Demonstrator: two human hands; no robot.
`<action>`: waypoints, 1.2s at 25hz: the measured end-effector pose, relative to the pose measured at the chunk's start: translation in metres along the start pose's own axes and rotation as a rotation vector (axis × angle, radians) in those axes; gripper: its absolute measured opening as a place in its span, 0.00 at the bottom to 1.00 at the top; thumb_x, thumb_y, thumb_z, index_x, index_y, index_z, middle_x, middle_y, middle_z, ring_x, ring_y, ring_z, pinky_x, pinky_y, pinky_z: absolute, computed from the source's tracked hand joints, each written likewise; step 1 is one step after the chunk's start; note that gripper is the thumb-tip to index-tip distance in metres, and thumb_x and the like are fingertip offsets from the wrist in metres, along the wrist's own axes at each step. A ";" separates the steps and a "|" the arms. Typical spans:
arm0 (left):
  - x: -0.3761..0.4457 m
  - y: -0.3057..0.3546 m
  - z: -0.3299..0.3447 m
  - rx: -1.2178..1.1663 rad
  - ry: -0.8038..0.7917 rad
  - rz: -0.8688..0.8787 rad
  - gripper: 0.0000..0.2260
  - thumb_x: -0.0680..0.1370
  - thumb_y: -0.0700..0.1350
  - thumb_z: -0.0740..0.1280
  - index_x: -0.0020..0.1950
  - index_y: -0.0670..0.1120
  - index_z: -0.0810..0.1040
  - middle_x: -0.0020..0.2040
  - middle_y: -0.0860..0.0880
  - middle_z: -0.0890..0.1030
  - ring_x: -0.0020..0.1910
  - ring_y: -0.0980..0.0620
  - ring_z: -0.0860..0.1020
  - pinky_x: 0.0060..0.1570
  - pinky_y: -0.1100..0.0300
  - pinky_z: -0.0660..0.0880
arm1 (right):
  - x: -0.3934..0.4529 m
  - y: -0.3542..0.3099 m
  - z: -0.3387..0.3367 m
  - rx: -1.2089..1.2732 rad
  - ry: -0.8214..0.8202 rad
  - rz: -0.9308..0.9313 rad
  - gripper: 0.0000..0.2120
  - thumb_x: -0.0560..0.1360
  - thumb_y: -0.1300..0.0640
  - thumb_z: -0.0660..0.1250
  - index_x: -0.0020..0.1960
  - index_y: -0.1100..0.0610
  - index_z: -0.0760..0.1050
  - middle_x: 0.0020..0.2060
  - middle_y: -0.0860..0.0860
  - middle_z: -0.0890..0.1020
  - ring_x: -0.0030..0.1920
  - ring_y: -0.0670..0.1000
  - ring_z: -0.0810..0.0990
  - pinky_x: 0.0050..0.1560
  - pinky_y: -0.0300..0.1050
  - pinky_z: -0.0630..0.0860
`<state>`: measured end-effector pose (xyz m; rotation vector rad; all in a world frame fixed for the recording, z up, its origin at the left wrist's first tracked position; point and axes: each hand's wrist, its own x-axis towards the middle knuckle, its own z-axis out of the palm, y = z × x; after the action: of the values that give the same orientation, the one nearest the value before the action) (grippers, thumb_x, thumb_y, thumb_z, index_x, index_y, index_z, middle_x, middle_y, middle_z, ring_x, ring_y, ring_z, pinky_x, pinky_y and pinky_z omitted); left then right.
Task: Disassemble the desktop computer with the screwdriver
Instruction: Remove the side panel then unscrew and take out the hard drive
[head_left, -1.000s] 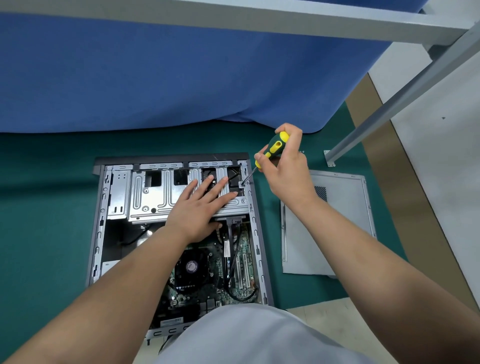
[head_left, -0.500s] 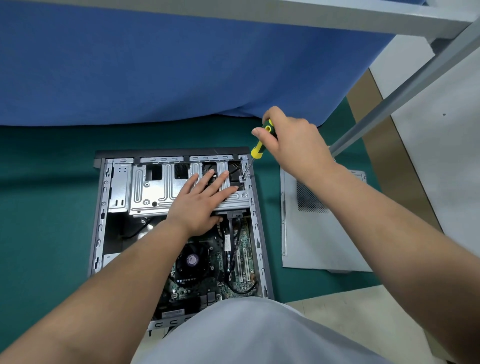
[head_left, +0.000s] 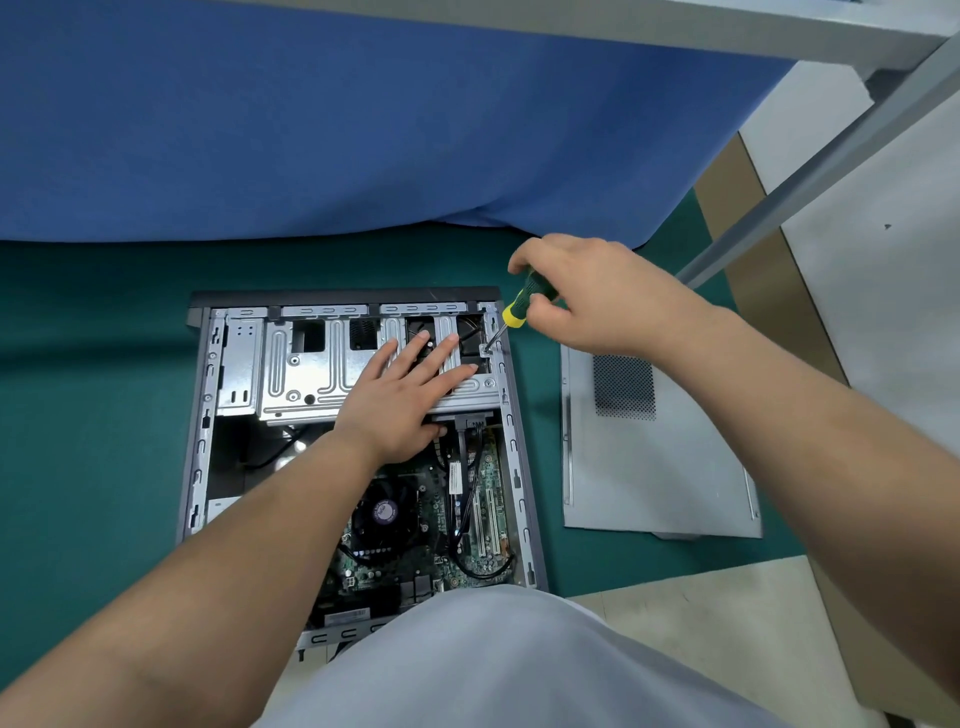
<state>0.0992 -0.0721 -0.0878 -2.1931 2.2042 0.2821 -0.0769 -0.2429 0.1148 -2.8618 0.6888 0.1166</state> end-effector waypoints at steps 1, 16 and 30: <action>0.000 0.000 0.000 -0.001 0.001 0.000 0.43 0.78 0.60 0.67 0.81 0.66 0.40 0.84 0.56 0.37 0.83 0.48 0.40 0.79 0.45 0.37 | 0.000 -0.001 -0.001 0.002 -0.012 0.007 0.18 0.79 0.49 0.59 0.67 0.52 0.71 0.56 0.50 0.79 0.44 0.52 0.75 0.46 0.48 0.70; -0.001 0.000 0.000 -0.006 0.009 0.003 0.42 0.77 0.59 0.68 0.82 0.65 0.42 0.84 0.56 0.38 0.83 0.48 0.41 0.80 0.45 0.39 | 0.012 -0.007 0.006 -0.171 0.166 0.145 0.11 0.79 0.45 0.56 0.52 0.53 0.65 0.35 0.51 0.73 0.37 0.60 0.72 0.34 0.48 0.66; 0.007 0.029 0.005 0.078 0.022 -0.170 0.42 0.76 0.58 0.69 0.82 0.60 0.47 0.85 0.52 0.40 0.83 0.40 0.45 0.79 0.39 0.40 | 0.014 -0.016 0.008 -0.315 0.211 0.248 0.22 0.82 0.35 0.51 0.54 0.55 0.64 0.31 0.49 0.69 0.32 0.59 0.70 0.30 0.46 0.62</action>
<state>0.0693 -0.0787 -0.0907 -2.3330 1.9850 0.1657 -0.0576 -0.2330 0.1082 -3.1014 1.1617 -0.0481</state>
